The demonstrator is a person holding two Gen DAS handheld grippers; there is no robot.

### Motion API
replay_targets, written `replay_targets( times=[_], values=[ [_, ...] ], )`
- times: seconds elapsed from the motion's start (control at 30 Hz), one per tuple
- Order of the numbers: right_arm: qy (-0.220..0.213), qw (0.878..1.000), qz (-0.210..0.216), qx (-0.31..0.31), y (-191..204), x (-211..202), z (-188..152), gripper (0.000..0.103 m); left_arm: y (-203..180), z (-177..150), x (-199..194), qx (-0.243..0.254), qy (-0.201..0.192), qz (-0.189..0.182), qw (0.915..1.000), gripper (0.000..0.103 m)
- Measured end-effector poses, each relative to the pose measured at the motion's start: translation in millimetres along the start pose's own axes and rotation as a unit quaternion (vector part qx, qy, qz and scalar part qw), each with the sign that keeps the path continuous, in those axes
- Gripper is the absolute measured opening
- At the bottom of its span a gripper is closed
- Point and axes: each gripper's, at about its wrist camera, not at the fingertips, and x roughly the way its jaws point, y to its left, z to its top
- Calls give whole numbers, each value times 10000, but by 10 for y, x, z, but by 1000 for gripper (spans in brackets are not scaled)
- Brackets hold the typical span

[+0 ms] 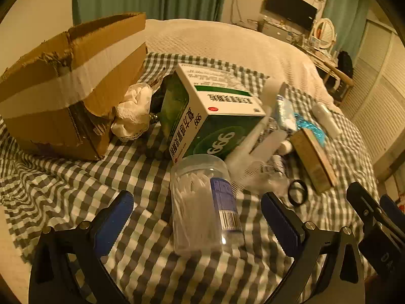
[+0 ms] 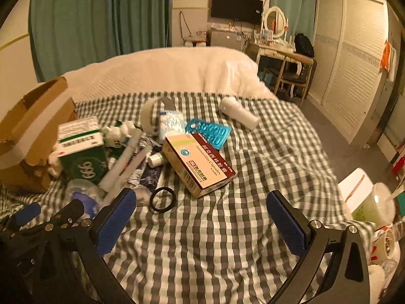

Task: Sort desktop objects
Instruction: 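Grasp the clear floss-pick jar with left tool while right tool grasps the amoxicillin box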

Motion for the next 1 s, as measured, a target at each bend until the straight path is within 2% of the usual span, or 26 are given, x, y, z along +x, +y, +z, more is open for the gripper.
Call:
replay_targets(
  times=[0.1,0.2,0.3,0.37,0.4,0.57,0.77,0.87,1.0],
  values=[
    [91,9999,45,72,-51,191,-2,102,6,-4,116,-163,-6,189,9997,101],
    [87,9998,92,120,-80,402,33,102,-20,-9,233,-279,91,222,9993,91],
    [76,9998,91,167,-101,619,115,102,-76,-41,347,-119,160,245,9995,78],
    [46,9994,194,271,-146,722,175,102,-77,-60,418,-134,274,189,9994,65],
    [30,9991,292,319,-173,777,207,102,-55,-66,456,-195,334,144,9991,65],
    [248,9952,813,479,-279,1083,214,103,0,-86,425,-335,156,-9,9993,64],
    [641,9890,1112,736,-365,1356,81,103,-29,-100,409,-230,42,31,9997,64],
    [538,9891,1203,660,-346,1337,69,92,-31,-91,415,-208,22,35,9998,64],
    [439,9894,1252,593,-321,1308,54,89,-15,-87,391,-174,41,29,9998,64]
  ],
)
